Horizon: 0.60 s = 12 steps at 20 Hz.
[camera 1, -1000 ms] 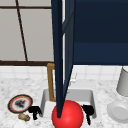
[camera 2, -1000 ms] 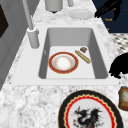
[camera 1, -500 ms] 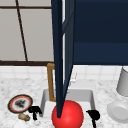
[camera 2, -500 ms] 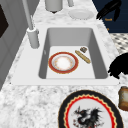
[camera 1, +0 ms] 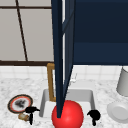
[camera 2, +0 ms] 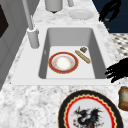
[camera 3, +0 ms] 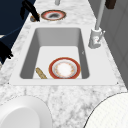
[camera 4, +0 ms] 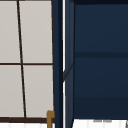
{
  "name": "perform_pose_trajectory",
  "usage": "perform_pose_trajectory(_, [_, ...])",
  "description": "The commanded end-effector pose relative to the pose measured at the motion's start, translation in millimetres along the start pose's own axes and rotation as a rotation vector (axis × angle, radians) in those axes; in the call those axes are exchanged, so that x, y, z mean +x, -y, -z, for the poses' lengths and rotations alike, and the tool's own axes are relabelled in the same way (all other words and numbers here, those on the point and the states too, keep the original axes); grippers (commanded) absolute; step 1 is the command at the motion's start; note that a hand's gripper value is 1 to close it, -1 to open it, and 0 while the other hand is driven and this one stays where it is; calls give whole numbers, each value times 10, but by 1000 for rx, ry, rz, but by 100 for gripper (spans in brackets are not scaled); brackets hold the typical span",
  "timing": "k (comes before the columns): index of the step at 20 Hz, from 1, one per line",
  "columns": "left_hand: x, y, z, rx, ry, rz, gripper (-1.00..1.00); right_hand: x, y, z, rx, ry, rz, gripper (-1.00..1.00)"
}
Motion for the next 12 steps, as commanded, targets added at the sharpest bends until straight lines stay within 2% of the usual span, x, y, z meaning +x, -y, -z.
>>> perform_pose_trajectory(1, [9,-19,-275,-25,9,34,-100,0,0,0,0,0,0,0])
perform_pose_trajectory(5, [-140,-63,-533,-19,20,-4,-100,0,-1,0,-2,-1,2,0])
perform_pose_trajectory(7, [-260,-29,-696,-11,26,-9,-100,0,-1,1,-2,-1,3,0])
perform_pose_trajectory(8, [-324,96,-706,-24,41,-5,-100,0,-1,1,-2,-1,3,0])
perform_pose_trajectory(10, [-383,136,-689,-66,80,-13,-100,0,-2,1,-3,-1,3,0])
perform_pose_trajectory(12, [-477,169,-725,-78,89,-24,-100,0,-2,1,-3,-2,4,0])
